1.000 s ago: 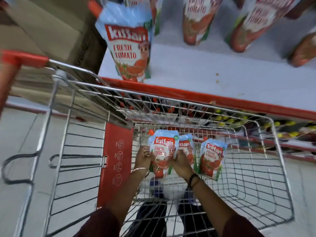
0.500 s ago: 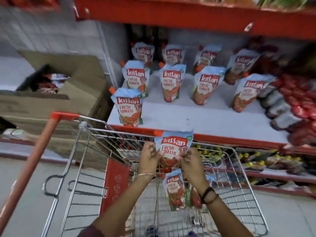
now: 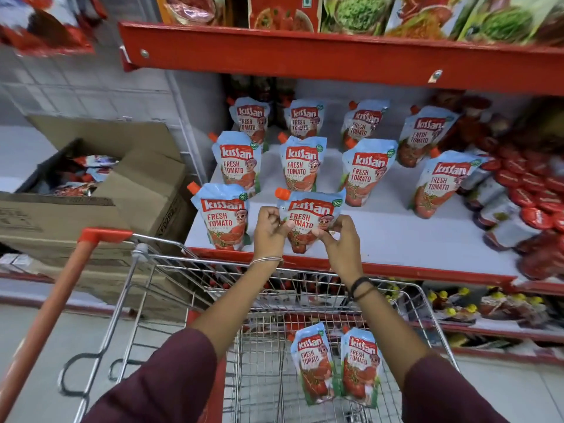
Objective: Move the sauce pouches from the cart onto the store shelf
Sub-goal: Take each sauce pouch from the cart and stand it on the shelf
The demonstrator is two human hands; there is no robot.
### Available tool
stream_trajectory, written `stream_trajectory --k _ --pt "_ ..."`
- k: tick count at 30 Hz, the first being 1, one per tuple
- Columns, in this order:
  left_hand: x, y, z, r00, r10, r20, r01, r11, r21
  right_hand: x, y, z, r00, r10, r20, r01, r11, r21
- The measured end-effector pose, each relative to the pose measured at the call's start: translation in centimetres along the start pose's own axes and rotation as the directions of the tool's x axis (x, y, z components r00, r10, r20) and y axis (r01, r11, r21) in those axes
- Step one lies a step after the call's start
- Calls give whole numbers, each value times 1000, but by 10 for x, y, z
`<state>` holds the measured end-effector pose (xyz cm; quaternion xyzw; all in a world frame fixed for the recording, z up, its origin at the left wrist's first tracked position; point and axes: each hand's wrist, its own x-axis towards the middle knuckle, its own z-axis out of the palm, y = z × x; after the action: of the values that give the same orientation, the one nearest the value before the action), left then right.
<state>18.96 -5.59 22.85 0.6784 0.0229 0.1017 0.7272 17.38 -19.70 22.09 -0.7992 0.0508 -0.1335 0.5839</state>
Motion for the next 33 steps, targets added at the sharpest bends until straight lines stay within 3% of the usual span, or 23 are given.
stream_trajectory --k 9,18,22,26,29,33 --pt "6 -30 -13 999 -46 3 45 996 80 0 16 13 998 44 45 -43 999 -22" --pt "-2 -26 -19 997 -53 64 52 999 12 -11 14 12 994 41 99 -41 999 2" --pt "-24 -24 -20 998 -55 -3 55 998 -4 -28 12 1 995 27 97 -21 998 -60" --pt "-68 -34 -26 997 12 -74 -10 999 34 -75 33 -18 998 65 18 -66 997 51" --pt "-104 -66 -29 996 -56 -62 60 997 55 -113 72 -25 983 162 86 -164 986 18" --pt "-139 -134 -33 963 -262 -68 269 955 126 -149 141 -27 939 320 129 -296 939 -176"
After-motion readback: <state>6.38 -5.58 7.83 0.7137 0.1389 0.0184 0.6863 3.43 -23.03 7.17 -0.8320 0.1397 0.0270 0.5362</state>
